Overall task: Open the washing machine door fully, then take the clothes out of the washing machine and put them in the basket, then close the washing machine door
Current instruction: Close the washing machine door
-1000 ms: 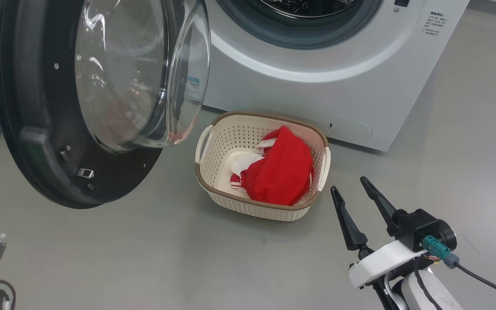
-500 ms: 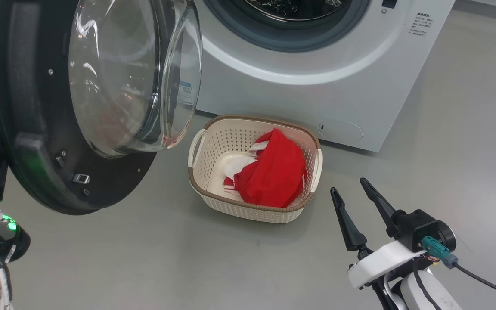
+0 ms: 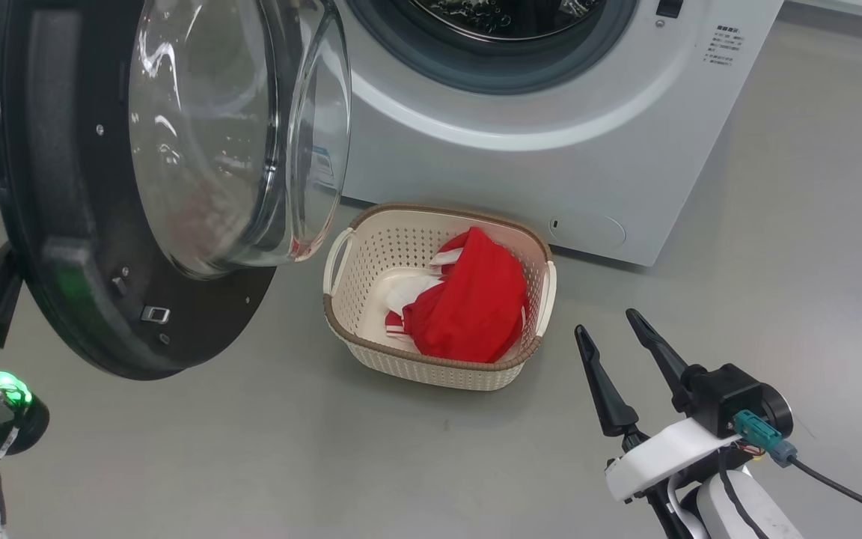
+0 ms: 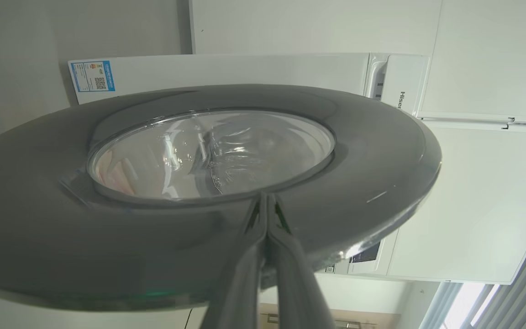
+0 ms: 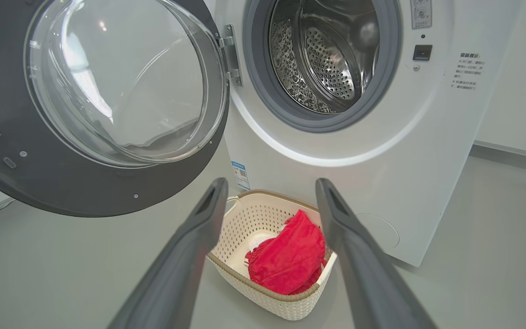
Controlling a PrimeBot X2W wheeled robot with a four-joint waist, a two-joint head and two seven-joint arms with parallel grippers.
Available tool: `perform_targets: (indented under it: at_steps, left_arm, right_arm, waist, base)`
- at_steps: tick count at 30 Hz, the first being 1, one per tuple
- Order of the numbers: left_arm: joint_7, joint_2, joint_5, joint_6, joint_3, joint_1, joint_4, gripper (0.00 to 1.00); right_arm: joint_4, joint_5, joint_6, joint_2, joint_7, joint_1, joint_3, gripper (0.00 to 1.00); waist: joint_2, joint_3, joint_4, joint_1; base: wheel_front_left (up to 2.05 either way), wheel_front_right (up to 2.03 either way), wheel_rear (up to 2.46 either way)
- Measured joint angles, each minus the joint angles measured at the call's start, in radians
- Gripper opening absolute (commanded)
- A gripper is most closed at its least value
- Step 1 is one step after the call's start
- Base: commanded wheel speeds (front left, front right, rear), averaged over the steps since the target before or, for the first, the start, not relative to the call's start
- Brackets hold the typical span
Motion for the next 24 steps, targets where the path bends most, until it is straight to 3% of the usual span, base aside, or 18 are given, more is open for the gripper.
perform_targets:
  at_steps: [11, 24]
  left_arm:
    - [0.072, 0.0, -0.016, 0.001, -0.032, 0.052, -0.035, 0.0]
    - [0.133, -0.03, -0.063, 0.008, -0.071, 0.13, -0.101, 0.0]
  right_arm:
    - [0.0, 0.0, 0.0, 0.001, 0.0, 0.0, 0.011, 1.0]
    - [0.0, 0.007, 0.0, 0.001, 0.0, -0.005, 0.014, 1.0]
  waist:
    - [0.0, 0.003, -0.025, 0.0]
    - [0.0, 0.003, -0.111, 0.0]
  base:
    - [0.0, 0.0, 0.0]
    - [0.0, 0.0, 0.0]
